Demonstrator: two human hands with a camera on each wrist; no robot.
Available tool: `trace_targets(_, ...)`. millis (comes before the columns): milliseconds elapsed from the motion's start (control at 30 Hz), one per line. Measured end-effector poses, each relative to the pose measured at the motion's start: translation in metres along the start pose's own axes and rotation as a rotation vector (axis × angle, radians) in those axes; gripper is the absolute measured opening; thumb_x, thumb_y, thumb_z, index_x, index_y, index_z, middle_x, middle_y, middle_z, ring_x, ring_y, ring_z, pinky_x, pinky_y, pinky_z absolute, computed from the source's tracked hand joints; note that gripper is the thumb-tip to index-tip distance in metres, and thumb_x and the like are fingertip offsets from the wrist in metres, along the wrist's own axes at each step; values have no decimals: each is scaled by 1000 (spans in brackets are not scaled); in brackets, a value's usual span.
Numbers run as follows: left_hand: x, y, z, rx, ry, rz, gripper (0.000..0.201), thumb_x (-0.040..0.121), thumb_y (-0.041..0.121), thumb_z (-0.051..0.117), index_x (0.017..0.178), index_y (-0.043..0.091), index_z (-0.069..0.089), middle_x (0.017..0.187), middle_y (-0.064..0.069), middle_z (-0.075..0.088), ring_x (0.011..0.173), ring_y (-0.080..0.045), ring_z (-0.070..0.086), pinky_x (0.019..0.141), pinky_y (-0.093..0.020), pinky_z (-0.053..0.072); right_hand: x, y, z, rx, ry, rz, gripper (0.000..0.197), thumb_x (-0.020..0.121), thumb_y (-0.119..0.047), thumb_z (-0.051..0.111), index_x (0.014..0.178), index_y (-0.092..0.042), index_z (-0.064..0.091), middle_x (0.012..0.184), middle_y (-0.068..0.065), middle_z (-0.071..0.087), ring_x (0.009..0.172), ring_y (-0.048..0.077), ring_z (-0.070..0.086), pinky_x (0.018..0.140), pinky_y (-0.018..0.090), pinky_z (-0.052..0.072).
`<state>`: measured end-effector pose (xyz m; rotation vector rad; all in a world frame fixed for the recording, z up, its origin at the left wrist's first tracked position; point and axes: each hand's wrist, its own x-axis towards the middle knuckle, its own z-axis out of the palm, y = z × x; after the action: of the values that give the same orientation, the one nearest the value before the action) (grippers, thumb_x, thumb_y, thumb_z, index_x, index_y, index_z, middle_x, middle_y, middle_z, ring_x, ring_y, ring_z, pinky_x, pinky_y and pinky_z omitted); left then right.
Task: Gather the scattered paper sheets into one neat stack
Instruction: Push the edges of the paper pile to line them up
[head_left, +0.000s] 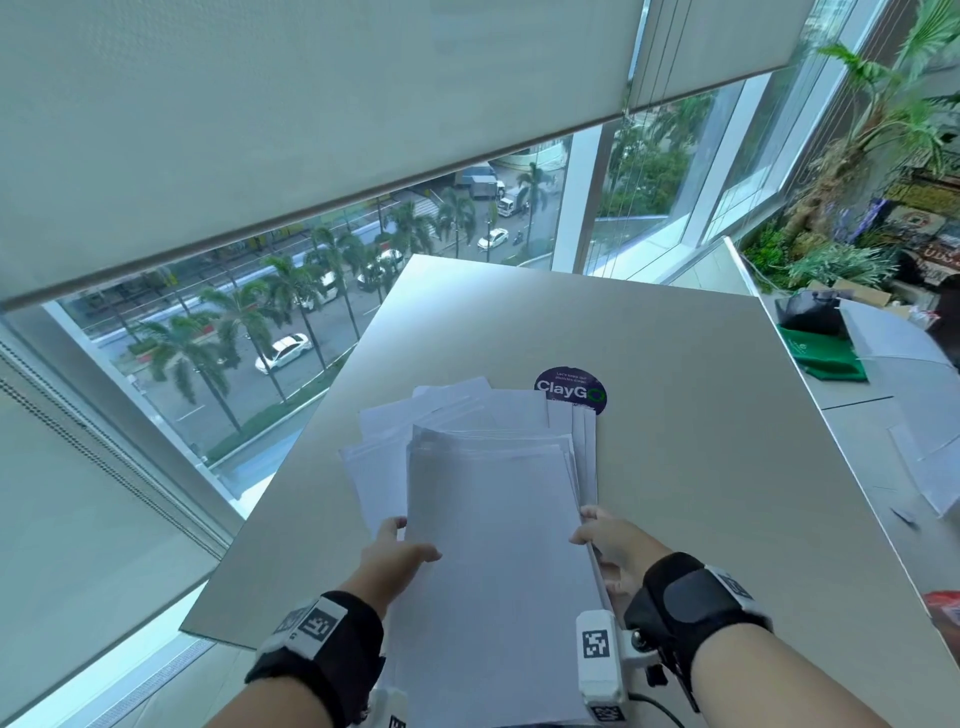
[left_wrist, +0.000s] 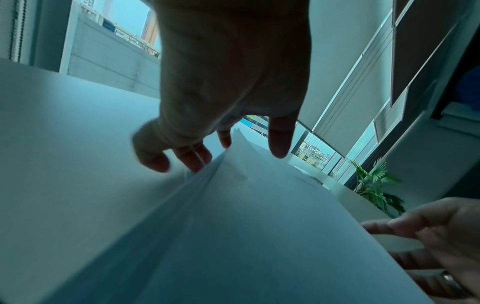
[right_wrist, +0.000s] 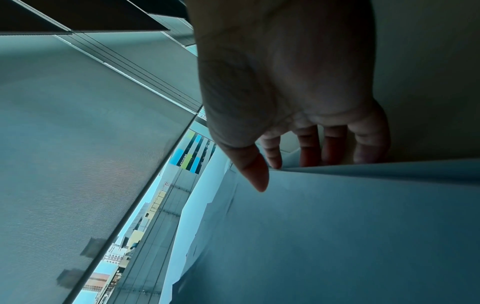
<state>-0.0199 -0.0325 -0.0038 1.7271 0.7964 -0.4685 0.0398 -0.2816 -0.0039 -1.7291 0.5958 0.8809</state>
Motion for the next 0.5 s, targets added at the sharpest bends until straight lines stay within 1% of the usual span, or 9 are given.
trace_targets(67, -1, 0, 0, -10, 28, 10, 95, 54, 24, 65, 142, 15, 29, 132, -21, 48, 111, -34, 55, 91, -40, 48, 2, -2, 2, -55, 28, 2, 59, 86, -10, 52, 141, -21, 34, 142, 10, 37, 115, 26, 47, 82, 33, 43)
trace_targets(133, -2, 3, -1, -39, 49, -26, 85, 72, 15, 66, 145, 8, 23, 142, -21, 39, 124, -35, 46, 98, -40, 40, 22, 4, 0, -154, 31, -30, 80, 70, -19, 59, 144, -27, 29, 152, 8, 28, 131, 25, 35, 92, 37, 36)
trace_targets(200, -3, 7, -2, -59, -1, -65, 54, 83, 9, 59, 133, 1, 40, 136, -17, 44, 125, -34, 45, 105, -42, 36, 55, 14, -8, -222, -4, -39, 88, 61, -23, 58, 143, -34, 31, 152, 10, 31, 134, 31, 38, 97, 40, 42)
trace_targets(233, -3, 8, -2, -30, -25, -58, 39, 80, 8, 60, 117, 1, 51, 126, -16, 51, 117, -33, 50, 104, -43, 40, 58, 15, -9, -222, -28, -19, 82, 62, -23, 56, 140, -36, 35, 150, 9, 35, 129, 33, 43, 94, 43, 45)
trace_targets(300, 6, 3, 0, 13, -23, 26, 28, 64, 9, 57, 92, 3, 54, 113, -27, 60, 97, -34, 59, 94, -52, 50, 22, 1, -2, -218, -40, 1, 64, 70, -20, 53, 130, -38, 41, 147, 8, 40, 122, 32, 47, 83, 39, 47)
trace_targets(333, 8, 1, 2, 20, -13, 69, 29, 61, 7, 53, 90, 3, 53, 109, -30, 61, 91, -36, 62, 87, -54, 53, 8, -5, 1, -231, -36, 13, 60, 74, -19, 52, 129, -39, 39, 147, 8, 39, 123, 32, 45, 79, 36, 44)
trace_targets(400, 4, 0, 5, -30, 25, 161, 18, 72, 0, 52, 88, 7, 53, 101, -27, 64, 84, -34, 64, 80, -54, 54, 2, -11, 3, -245, -10, -8, 57, 84, -15, 51, 137, -29, 37, 148, 11, 37, 131, 34, 40, 76, 32, 40)
trace_targets(433, -3, 0, 5, -86, 32, 211, 18, 78, -4, 50, 87, 10, 54, 99, -25, 65, 83, -32, 63, 80, -53, 54, 4, -11, 3, -253, 16, -38, 57, 88, -12, 50, 142, -22, 35, 149, 13, 35, 135, 35, 36, 81, 34, 42)
trace_targets(500, -10, -2, 4, -276, -12, 281, 21, 78, -4, 52, 90, 13, 55, 102, -22, 65, 85, -30, 63, 83, -49, 53, 8, -14, 3, -279, 144, -115, 63, 89, -13, 53, 147, -16, 28, 151, 15, 28, 137, 35, 32, 105, 40, 38)
